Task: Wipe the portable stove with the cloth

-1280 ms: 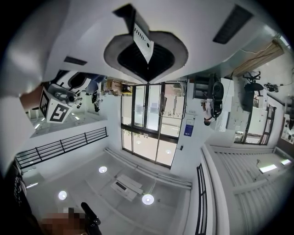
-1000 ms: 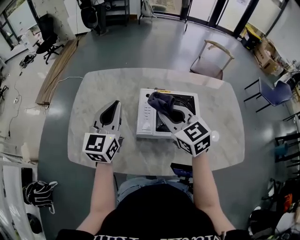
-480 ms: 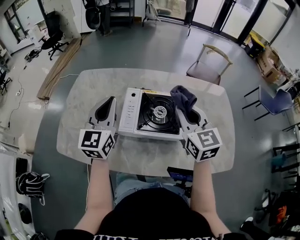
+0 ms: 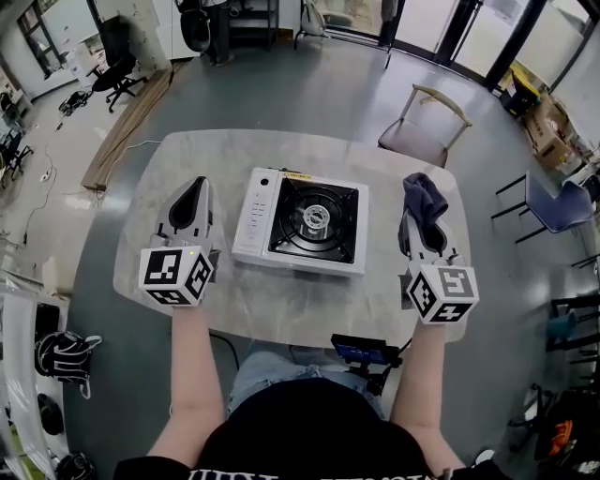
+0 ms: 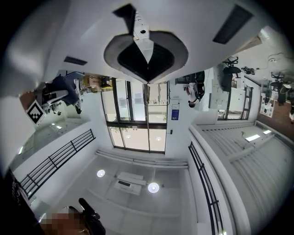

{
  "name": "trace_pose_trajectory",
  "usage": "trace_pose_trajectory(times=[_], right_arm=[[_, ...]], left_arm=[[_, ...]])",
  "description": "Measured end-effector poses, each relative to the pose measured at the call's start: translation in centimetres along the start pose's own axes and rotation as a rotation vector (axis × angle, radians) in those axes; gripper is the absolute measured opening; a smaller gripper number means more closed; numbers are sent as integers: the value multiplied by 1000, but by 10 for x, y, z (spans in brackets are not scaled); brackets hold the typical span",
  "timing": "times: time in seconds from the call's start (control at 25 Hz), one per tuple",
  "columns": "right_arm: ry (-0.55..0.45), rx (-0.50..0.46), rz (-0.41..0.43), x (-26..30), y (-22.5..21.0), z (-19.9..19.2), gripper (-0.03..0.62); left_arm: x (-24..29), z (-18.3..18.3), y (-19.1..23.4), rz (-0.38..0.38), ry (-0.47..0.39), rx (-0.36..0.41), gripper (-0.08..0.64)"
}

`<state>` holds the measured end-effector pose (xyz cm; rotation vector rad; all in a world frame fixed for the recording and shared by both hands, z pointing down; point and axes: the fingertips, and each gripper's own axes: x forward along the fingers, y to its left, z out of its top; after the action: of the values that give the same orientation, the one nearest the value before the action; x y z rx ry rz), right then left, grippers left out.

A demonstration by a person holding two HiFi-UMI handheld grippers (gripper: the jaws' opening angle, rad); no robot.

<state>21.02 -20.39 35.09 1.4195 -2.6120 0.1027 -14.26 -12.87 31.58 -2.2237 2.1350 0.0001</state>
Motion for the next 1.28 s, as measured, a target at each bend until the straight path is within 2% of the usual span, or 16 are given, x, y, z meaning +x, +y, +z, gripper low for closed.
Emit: trace_pose_trajectory(times=[0.44, 1.28], right_arm=[[-15, -42, -66, 3, 21, 11, 63], [30, -92, -88, 19, 36, 10, 63]], left_arm=[[18, 5, 10, -99, 11, 21, 11], [31, -5, 23, -145, 13, -24, 11]])
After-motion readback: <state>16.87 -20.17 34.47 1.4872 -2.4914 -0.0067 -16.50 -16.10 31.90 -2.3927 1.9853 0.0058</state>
